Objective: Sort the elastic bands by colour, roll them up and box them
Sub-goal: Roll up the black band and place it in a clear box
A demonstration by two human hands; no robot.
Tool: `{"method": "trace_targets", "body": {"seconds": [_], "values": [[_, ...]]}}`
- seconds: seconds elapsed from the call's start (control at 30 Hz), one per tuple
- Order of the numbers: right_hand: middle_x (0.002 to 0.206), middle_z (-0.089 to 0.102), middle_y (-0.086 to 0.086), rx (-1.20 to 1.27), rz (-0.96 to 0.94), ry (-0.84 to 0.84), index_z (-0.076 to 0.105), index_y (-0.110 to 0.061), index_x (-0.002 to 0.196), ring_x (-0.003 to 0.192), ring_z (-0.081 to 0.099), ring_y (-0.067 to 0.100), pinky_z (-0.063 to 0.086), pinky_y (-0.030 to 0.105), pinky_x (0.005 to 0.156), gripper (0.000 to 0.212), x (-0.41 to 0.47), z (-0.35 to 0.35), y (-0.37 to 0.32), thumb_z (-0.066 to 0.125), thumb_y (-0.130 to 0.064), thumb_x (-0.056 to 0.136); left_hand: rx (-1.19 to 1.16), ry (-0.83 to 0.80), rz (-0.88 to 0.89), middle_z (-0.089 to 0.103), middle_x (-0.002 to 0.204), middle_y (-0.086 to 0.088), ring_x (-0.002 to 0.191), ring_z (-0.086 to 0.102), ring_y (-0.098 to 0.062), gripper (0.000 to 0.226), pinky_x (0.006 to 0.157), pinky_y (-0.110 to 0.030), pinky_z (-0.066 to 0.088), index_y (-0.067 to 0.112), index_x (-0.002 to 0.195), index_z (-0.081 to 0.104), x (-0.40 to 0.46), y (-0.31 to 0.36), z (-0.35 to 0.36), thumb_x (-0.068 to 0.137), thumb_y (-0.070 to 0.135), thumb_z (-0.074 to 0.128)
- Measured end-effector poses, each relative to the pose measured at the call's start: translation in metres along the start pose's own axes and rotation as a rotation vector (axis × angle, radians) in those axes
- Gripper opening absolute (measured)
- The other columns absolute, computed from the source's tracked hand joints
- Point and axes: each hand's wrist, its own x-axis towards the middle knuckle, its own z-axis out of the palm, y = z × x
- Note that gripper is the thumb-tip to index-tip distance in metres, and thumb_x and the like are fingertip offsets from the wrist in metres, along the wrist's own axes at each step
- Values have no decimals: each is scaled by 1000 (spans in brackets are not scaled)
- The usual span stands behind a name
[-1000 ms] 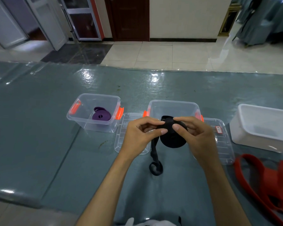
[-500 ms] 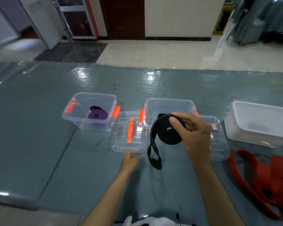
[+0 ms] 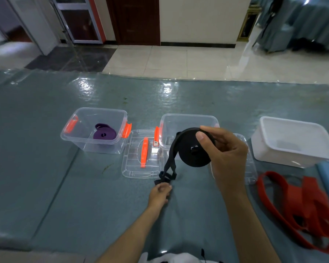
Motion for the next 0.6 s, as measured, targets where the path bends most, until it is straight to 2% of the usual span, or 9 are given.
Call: {"method": "trace_targets", "body": {"seconds": [0.1, 0.17, 0.23, 0.3, 0.37, 0.43, 0.5, 0.6], "values": [[94, 82, -4, 12, 15, 19, 82, -33, 100, 87, 79, 18, 62, 25, 78, 22, -1, -1, 1, 82, -14, 89, -77, 45, 45, 69, 90, -7, 84, 64, -21, 9, 82, -41, 58, 18, 106, 72, -3, 3, 1, 99, 17, 67], [94, 82, -2, 9, 22, 28, 82, -29, 101, 88, 80, 20, 64, 28, 80, 20, -1, -1, 1, 82, -13, 90, -133, 74, 38, 70, 89, -6, 80, 63, -20, 19, 80, -43, 59, 26, 113, 71, -3, 4, 0, 99, 15, 64], [94, 82, -2, 10, 32, 30, 82, -28, 101, 89, 79, 21, 64, 29, 80, 20, -1, -1, 2, 82, -11, 90, -271, 47, -20, 71, 88, -3, 74, 61, -18, 27, 73, -38, 55, 32, 112, 72, -1, 8, -2, 98, 13, 60], [94, 82, -2, 13, 43, 35, 82, -26, 100, 89, 79, 20, 63, 27, 80, 20, -1, -2, 2, 82, -9, 90, -392, -8, -87, 69, 89, -4, 70, 60, -17, 15, 67, -33, 54, 21, 108, 75, 1, 10, -3, 100, 19, 63], [95, 82, -2, 9, 46, 36, 82, -23, 101, 90, 79, 20, 63, 28, 80, 19, 0, -3, 3, 82, -8, 90, -425, -41, -127, 69, 85, -5, 70, 61, -18, 17, 69, -33, 54, 12, 98, 74, 1, 10, -3, 99, 28, 69], [95, 82, -2, -8, 41, 37, 82, -23, 102, 90, 79, 20, 64, 29, 81, 18, 1, -4, 5, 82, -9, 90, -406, -90, -118, 71, 82, -4, 73, 64, -17, 20, 75, -34, 57, 13, 92, 75, 1, 7, -4, 95, 33, 76], [95, 82, -2, -26, 45, 61, 82, -25, 101, 91, 79, 20, 64, 32, 83, 18, 2, -5, 9, 82, -11, 90, -311, -138, -73, 74, 87, -5, 76, 65, -15, 19, 78, -32, 58, 12, 94, 75, 2, 0, -6, 94, 31, 78], [96, 81, -3, -26, 84, 161, 82, -32, 99, 93, 79, 20, 64, 36, 86, 19, 4, -9, 19, 83, -15, 90, -174, -64, -2, 74, 91, -13, 74, 67, -18, 17, 85, -38, 62, 2, 103, 75, 4, -10, -10, 97, 18, 74]]}}
